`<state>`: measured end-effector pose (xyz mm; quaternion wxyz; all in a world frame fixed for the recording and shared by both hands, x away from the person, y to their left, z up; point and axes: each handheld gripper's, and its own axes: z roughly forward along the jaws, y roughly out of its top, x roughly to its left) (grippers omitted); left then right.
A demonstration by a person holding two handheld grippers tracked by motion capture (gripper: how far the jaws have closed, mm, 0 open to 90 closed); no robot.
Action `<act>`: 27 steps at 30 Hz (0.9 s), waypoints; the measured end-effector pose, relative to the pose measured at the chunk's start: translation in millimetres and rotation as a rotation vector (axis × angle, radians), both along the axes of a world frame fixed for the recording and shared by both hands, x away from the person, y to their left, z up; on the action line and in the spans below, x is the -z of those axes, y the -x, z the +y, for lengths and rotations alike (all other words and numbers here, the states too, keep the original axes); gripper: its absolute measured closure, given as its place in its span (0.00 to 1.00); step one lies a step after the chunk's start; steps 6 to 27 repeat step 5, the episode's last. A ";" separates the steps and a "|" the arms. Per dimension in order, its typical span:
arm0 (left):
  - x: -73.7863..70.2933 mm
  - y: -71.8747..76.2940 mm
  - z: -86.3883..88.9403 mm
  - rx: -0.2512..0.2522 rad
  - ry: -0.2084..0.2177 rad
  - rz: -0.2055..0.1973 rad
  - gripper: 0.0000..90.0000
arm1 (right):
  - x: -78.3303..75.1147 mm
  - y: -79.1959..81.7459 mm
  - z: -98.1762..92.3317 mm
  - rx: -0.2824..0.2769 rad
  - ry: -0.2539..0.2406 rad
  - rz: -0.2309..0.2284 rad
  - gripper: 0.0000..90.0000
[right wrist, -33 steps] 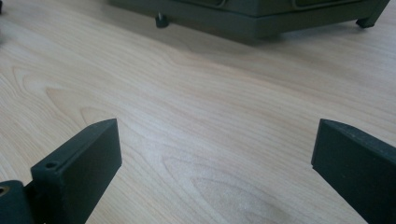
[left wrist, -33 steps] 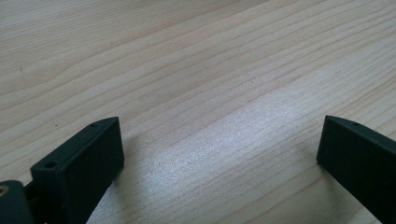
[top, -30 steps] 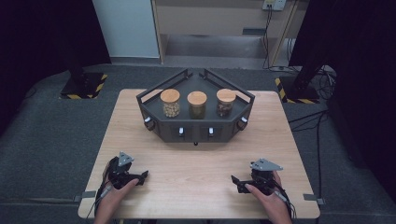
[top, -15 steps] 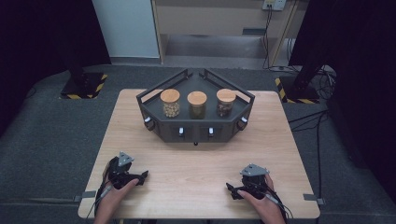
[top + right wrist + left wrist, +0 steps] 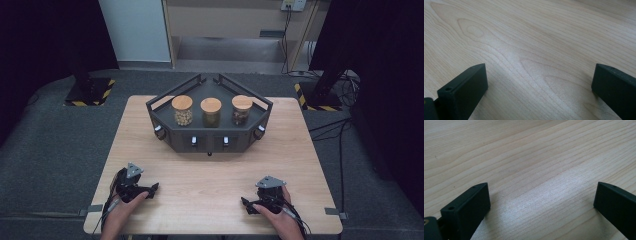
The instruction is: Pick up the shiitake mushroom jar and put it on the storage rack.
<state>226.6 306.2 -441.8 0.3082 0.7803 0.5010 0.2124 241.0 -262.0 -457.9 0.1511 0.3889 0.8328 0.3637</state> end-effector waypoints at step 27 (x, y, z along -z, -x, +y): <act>0.1 -0.4 0.7 0.002 0.002 0.001 0.00 | -0.1 -0.1 0.1 0.000 0.000 0.001 0.00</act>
